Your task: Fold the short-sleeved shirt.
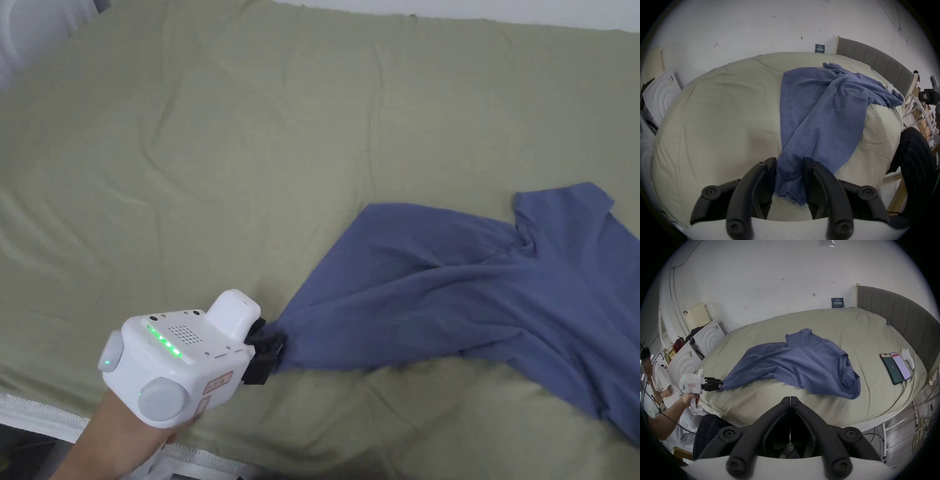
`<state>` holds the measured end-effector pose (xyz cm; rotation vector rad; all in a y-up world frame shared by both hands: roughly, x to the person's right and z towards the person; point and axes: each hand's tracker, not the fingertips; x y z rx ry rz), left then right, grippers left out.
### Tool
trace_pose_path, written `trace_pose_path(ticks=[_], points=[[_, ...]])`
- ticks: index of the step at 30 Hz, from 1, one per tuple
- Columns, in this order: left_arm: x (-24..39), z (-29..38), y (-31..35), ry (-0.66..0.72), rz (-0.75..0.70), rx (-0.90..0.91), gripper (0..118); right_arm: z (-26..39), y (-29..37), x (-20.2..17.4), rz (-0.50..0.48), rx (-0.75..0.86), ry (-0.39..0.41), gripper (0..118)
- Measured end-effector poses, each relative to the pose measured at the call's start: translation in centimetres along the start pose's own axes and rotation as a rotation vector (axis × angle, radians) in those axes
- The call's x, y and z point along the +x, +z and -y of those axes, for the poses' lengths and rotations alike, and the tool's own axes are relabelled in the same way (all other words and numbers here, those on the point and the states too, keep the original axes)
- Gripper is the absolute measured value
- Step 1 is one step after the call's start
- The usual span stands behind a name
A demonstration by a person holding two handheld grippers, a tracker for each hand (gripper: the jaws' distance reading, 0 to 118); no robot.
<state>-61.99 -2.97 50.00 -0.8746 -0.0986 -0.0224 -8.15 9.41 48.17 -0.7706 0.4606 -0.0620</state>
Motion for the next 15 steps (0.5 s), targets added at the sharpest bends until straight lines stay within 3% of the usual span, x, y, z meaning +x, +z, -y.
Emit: trace_pose_path(ticks=[2,6,15], points=[[0.1,-0.1,0.1,0.016,0.003,-0.006,30,-0.1,0.2,0.0,0.002,0.004,-0.004,0],[0.8,-0.3,0.4,0.042,-0.008,-0.018,7,-0.1,0.6,0.5,0.003,0.014,-0.021,0],[4.5,-1.5,4.6,0.052,-0.096,0.045,4,-1.1,1.4,0.8,0.002,0.049,-0.017,0]])
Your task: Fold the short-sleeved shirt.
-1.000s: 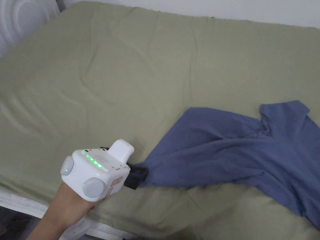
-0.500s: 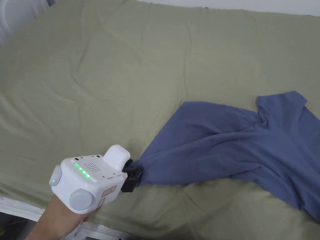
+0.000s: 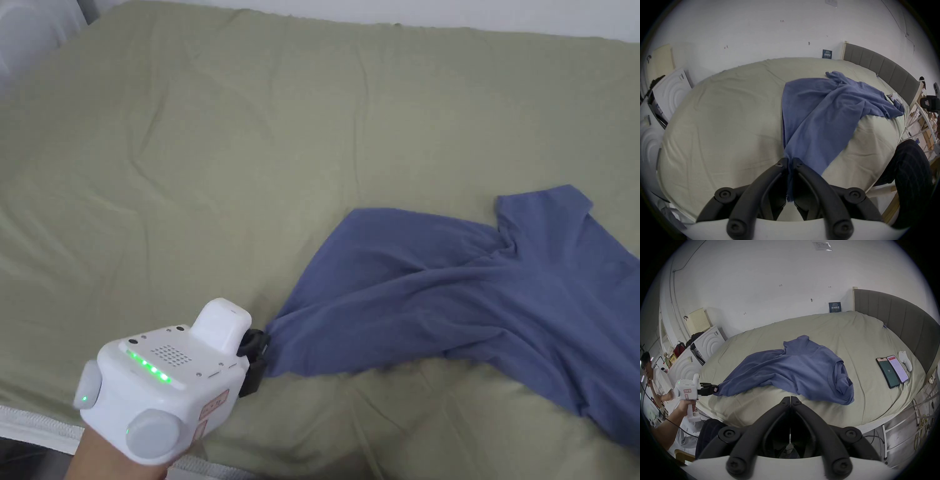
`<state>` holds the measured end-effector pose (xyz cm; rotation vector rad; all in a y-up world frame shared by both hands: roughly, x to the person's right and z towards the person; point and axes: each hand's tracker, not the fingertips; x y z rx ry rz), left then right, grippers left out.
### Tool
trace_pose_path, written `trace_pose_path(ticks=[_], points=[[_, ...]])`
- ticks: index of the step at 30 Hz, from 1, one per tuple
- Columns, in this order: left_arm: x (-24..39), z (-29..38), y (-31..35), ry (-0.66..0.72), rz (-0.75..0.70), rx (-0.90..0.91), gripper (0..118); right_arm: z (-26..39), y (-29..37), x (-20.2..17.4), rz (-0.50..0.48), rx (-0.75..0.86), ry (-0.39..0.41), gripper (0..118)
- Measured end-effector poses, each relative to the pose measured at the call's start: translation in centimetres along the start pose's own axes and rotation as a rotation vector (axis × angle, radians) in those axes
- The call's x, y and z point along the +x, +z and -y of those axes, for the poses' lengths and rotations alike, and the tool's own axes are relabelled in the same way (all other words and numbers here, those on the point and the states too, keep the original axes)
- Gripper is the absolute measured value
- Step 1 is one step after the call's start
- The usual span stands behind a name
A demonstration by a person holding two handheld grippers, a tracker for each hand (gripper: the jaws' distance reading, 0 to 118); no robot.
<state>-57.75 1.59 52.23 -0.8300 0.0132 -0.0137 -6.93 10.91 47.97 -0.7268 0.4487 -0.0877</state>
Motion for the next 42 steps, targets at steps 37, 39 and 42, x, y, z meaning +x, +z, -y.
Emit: trace_pose_path(ticks=[37,39,42], points=[[2.8,-4.1,0.4,0.191,-0.055,0.051,4,-21.2,-41.4,11.9,0.222,-0.529,0.277,98],[2.9,-4.1,0.4,0.185,-0.056,0.049,4,-20.4,-40.9,11.8,0.201,-0.534,0.207,95],[2.9,-4.1,0.3,0.179,-0.060,0.048,4,-20.4,-40.1,11.1,0.208,-0.502,0.174,79]])
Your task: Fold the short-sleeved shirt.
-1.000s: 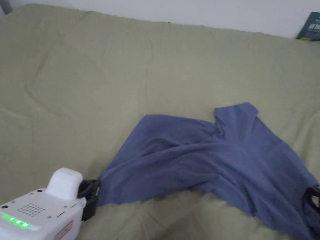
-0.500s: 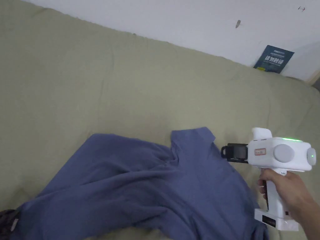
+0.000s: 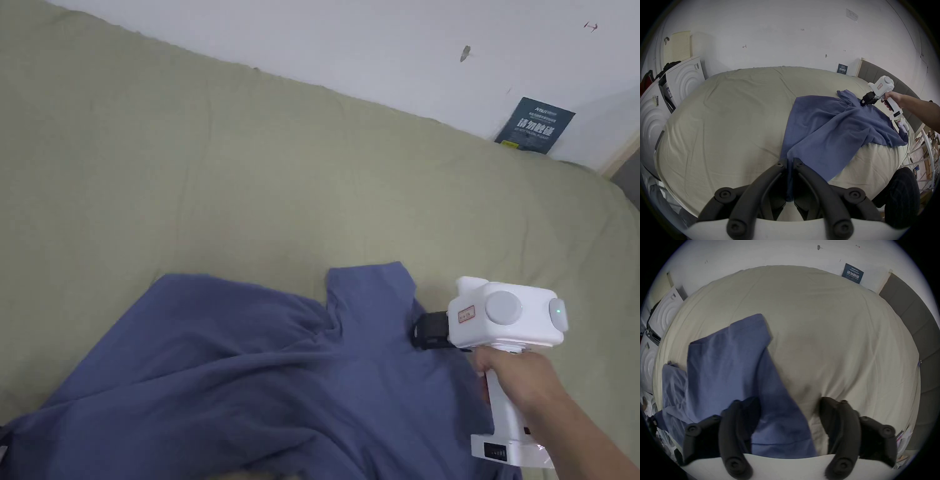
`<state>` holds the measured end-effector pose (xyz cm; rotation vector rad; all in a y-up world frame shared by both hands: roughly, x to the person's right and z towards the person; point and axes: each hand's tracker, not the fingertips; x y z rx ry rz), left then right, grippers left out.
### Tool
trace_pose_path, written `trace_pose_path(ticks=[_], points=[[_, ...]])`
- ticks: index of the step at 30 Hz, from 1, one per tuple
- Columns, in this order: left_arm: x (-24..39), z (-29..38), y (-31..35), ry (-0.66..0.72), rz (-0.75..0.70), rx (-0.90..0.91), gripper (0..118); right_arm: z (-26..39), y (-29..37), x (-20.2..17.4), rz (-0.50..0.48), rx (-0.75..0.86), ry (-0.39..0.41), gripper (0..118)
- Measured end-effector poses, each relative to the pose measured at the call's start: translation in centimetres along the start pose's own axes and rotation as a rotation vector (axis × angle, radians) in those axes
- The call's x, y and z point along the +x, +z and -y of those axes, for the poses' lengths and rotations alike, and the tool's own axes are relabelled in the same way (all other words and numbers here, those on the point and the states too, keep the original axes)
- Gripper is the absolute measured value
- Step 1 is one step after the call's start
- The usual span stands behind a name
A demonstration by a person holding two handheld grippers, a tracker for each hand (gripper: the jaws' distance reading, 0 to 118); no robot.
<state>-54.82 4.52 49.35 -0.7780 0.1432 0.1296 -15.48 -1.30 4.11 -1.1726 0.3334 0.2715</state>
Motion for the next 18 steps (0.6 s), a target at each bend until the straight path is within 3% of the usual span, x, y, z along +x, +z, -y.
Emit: trace_pose_path(ticks=[4,6,7,13,18], points=[[0.2,0.0,-0.2,-0.002,-0.013,0.003,4,0.3,1.1,-1.7,0.015,-0.009,0.029,41],[0.2,0.1,-0.3,0.003,-0.031,0.004,4,0.4,1.6,-1.8,-0.007,-0.016,0.038,13],[0.2,0.1,-0.4,0.007,-0.042,0.007,4,0.4,1.9,-1.7,-0.018,-0.015,0.028,6],[-0.2,-0.1,-1.3,0.053,0.033,-0.035,4,1.3,5.1,-0.4,-0.132,0.102,-0.066,3],[-0.3,-1.1,-0.9,0.062,0.001,0.031,4,2.3,8.7,0.4,-0.210,0.211,-0.060,3]])
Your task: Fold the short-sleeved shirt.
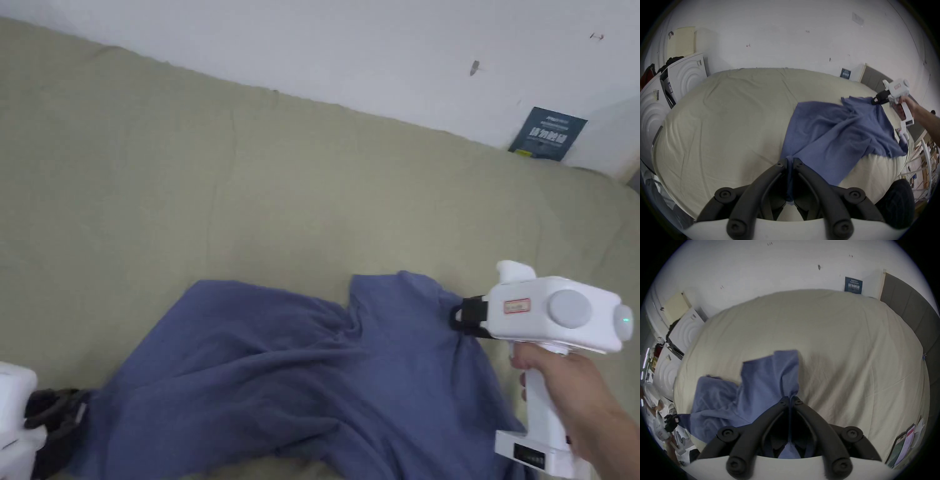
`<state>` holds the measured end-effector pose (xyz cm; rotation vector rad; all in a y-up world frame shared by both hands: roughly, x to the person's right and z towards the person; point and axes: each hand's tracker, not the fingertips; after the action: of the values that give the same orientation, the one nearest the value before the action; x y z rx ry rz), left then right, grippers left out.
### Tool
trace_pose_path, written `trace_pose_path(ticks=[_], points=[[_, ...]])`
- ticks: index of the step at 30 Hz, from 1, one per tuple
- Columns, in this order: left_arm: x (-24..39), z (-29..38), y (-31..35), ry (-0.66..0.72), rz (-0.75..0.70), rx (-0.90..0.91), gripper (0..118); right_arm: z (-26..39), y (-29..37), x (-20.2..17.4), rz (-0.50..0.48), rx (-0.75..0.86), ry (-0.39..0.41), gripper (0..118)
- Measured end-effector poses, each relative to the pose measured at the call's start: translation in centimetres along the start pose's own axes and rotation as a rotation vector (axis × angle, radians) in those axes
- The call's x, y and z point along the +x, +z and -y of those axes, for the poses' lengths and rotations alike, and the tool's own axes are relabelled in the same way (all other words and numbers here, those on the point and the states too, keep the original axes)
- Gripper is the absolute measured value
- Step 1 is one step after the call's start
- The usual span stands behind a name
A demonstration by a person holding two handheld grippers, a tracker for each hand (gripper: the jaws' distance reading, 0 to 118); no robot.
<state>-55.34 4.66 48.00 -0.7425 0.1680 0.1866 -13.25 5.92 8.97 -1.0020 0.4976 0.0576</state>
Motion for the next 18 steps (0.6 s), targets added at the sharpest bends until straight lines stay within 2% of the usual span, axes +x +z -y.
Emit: trace_pose_path(ticks=[8,18], points=[[-1.5,-5.7,2.0,0.070,0.022,0.105,3,-0.3,9.3,-2.2,-0.060,0.196,0.023,3],[-0.4,-16.3,4.4,0.050,0.039,0.271,2,-6.1,22.2,-4.1,-0.048,0.411,0.083,3]])
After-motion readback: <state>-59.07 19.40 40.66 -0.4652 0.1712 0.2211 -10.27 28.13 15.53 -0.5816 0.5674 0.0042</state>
